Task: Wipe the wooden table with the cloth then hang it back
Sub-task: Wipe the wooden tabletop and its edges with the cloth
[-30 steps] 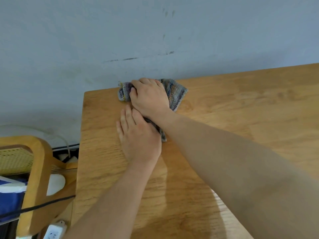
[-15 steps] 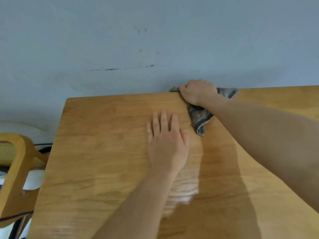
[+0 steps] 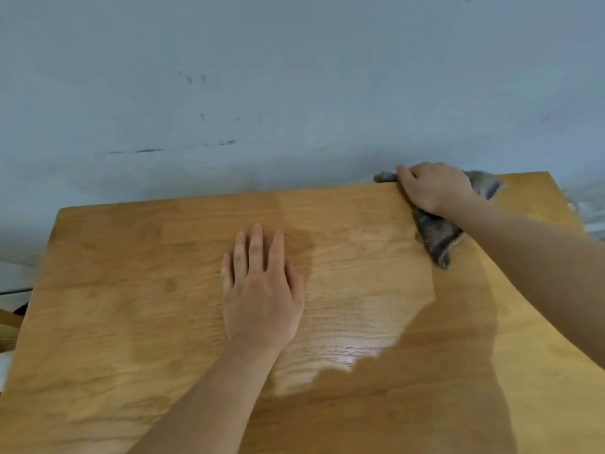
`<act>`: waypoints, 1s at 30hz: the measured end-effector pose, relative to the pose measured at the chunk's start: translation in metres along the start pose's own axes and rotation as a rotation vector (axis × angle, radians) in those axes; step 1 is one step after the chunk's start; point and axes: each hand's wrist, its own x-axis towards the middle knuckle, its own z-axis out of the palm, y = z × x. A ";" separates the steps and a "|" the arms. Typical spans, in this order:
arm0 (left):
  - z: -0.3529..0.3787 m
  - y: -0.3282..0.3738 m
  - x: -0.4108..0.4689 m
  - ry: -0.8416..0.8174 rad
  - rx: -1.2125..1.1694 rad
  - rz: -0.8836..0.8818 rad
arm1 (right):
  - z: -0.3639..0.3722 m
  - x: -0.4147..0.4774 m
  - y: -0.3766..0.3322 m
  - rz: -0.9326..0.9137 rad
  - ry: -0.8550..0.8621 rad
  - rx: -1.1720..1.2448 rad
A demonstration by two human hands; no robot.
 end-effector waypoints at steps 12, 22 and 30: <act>0.003 -0.002 -0.001 0.025 -0.003 -0.004 | 0.020 -0.022 -0.111 -0.384 0.169 0.126; 0.003 0.001 -0.001 0.041 0.002 -0.015 | 0.032 -0.038 -0.063 -0.092 0.318 0.084; 0.002 -0.001 -0.002 0.034 -0.018 -0.029 | 0.037 -0.044 -0.040 -0.304 0.283 0.175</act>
